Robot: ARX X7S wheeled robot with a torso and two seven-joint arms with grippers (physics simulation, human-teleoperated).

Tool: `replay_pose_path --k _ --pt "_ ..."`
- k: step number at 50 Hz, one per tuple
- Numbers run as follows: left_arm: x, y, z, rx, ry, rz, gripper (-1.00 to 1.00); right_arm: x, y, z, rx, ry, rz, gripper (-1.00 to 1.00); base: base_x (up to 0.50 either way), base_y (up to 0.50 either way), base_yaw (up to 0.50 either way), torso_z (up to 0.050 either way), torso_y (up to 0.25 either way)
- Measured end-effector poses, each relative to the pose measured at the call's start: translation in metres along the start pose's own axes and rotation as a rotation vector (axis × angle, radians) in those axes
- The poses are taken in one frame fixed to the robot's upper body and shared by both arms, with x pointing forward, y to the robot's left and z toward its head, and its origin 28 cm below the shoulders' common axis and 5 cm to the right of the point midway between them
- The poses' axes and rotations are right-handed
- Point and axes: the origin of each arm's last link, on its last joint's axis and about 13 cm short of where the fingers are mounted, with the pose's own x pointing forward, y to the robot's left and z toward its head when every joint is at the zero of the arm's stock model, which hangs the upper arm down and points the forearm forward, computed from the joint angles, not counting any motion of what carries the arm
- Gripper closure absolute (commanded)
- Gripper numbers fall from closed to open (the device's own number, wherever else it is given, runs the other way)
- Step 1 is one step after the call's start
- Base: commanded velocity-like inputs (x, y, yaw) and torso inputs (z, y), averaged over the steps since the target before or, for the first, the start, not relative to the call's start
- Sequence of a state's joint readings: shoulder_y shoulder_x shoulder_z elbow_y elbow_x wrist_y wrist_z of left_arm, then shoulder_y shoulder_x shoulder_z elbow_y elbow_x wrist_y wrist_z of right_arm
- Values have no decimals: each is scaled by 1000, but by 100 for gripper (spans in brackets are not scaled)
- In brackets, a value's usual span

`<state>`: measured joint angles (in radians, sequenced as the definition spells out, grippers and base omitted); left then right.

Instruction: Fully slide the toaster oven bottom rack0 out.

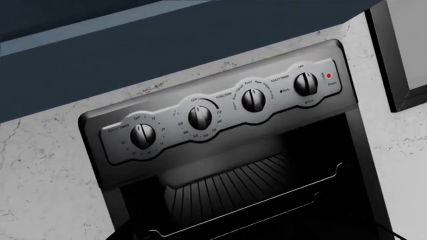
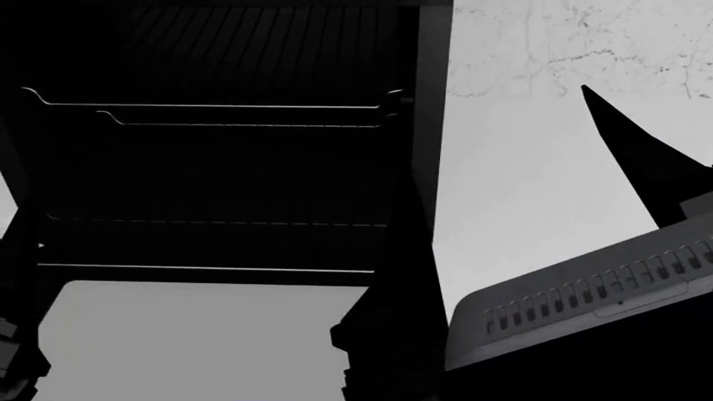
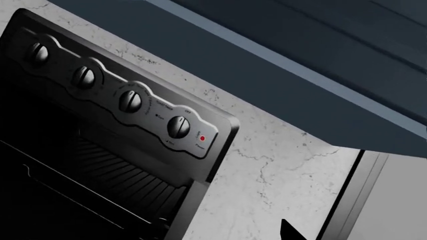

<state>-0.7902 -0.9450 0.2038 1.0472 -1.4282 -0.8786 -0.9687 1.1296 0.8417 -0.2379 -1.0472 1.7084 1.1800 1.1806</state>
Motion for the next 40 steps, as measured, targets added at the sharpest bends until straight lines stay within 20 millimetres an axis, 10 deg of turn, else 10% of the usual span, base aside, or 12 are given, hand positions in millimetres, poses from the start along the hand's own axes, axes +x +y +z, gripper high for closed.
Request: replay_pose_path --k 14,40 --pt "14 -17 -9 49 100 -231 -100 -5 -4 5 50 -3 -16 -100 0 0 0 0 0" --pt "118 -27 -9 44 320 -361 -100 -15 -5 4 99 -11 -35 -100 0 0 0 0 0"
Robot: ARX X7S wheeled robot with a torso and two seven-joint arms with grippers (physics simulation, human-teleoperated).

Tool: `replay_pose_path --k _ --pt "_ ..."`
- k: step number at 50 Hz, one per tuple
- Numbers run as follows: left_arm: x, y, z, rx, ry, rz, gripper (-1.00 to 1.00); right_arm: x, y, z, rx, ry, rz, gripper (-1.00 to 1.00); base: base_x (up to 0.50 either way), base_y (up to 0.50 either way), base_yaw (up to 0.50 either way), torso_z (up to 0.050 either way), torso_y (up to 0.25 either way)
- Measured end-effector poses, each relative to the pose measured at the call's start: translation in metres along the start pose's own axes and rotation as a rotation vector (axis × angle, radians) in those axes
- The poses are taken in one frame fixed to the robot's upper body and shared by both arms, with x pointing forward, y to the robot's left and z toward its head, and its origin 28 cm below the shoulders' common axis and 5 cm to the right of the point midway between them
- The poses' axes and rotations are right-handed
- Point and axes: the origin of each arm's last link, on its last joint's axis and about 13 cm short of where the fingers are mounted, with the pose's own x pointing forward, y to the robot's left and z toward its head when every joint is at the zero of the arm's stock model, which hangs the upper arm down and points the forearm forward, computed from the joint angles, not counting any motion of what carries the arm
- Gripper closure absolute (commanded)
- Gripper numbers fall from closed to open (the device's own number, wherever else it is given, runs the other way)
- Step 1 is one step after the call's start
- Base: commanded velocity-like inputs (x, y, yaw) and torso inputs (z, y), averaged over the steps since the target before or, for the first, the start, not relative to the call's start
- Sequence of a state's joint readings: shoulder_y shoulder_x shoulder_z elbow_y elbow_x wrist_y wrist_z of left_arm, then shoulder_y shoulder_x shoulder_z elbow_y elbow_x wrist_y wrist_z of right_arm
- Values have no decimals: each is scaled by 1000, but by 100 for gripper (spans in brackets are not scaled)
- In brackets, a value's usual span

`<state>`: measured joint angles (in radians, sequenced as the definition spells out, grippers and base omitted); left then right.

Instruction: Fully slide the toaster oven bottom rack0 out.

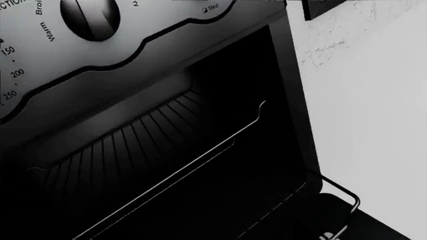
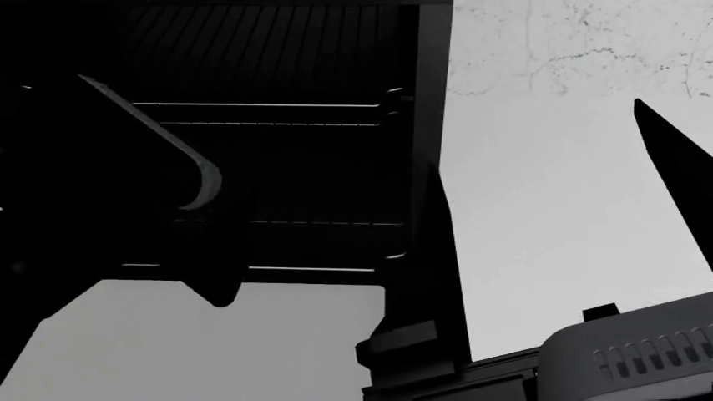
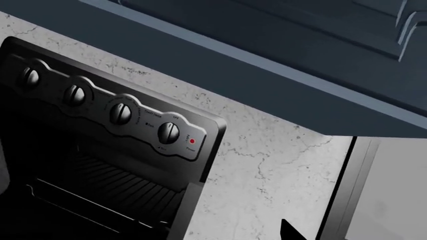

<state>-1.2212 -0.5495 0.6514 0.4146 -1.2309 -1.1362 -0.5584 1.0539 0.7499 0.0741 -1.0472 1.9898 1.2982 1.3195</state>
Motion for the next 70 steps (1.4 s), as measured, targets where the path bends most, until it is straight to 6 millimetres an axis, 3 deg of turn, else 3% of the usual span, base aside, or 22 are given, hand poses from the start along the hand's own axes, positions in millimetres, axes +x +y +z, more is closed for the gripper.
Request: replay_pose_path --k 27,40,49,63,70 --pt "103 3 -50 -254 248 -12 -100 -9 -1 10 13 -66 -14 -100 0 0 0 0 0" --pt "107 2 -58 -311 286 -35 -100 -12 0 9 35 -81 -4 -100 0 0 1 0 0" --pt "71 -6 -59 -356 298 -87 -100 -13 1 9 49 -87 -2 -100 0 0 3 0 0" --pt "-57 -51 -70 -353 265 -70 -100 -11 4 12 72 -101 3 -100 0 0 2 0 0" --pt "-101 -67 -66 -307 220 -64 -100 -11 4 13 80 -105 0 -100 0 0 0 0 0"
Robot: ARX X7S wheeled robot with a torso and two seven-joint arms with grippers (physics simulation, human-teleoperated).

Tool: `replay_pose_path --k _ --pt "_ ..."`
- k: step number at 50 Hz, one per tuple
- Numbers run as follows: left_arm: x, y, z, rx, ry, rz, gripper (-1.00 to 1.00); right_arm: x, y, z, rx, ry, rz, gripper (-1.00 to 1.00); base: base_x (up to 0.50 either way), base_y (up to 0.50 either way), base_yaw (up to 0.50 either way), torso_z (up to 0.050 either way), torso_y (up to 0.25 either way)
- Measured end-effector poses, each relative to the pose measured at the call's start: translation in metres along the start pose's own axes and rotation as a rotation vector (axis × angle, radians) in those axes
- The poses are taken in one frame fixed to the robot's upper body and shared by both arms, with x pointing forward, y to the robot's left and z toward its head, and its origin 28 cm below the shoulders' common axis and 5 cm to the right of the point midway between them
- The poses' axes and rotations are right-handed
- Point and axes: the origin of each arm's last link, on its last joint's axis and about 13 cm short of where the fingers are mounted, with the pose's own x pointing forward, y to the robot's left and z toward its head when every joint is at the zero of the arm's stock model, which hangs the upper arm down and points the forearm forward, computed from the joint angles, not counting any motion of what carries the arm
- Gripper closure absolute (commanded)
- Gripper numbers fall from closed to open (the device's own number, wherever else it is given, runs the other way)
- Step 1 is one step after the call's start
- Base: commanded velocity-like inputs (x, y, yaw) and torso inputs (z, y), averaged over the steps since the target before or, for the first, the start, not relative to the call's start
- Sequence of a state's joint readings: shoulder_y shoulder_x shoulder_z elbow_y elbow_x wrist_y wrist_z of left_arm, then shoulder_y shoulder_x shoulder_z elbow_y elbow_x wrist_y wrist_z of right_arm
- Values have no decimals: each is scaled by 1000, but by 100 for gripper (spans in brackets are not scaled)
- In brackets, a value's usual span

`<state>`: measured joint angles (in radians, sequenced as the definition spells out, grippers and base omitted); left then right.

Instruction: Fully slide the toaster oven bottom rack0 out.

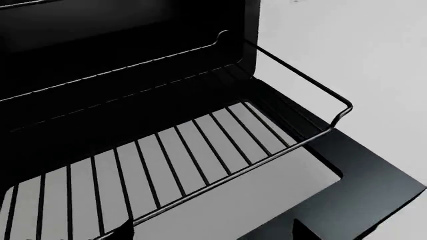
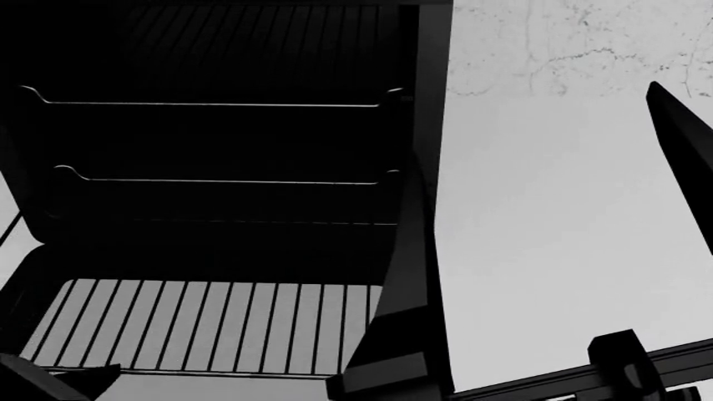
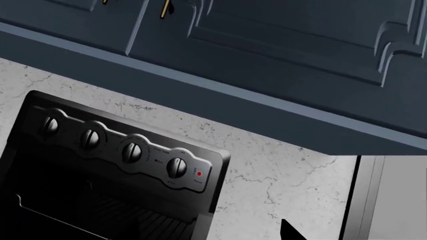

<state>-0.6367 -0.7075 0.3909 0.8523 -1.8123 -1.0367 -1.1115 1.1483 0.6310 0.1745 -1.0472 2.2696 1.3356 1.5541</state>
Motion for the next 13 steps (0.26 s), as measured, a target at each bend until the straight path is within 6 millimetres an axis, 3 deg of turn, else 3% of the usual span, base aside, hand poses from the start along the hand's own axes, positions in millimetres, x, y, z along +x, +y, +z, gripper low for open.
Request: replay_pose_path --k 6,13 --pt "-30 -9 3 112 -186 75 -100 -1 -1 0 3 -2 0 -100 0 0 0 0 0" --pt "-40 1 19 141 -306 221 -100 -3 -1 -1 4 6 15 -100 0 0 0 0 0"
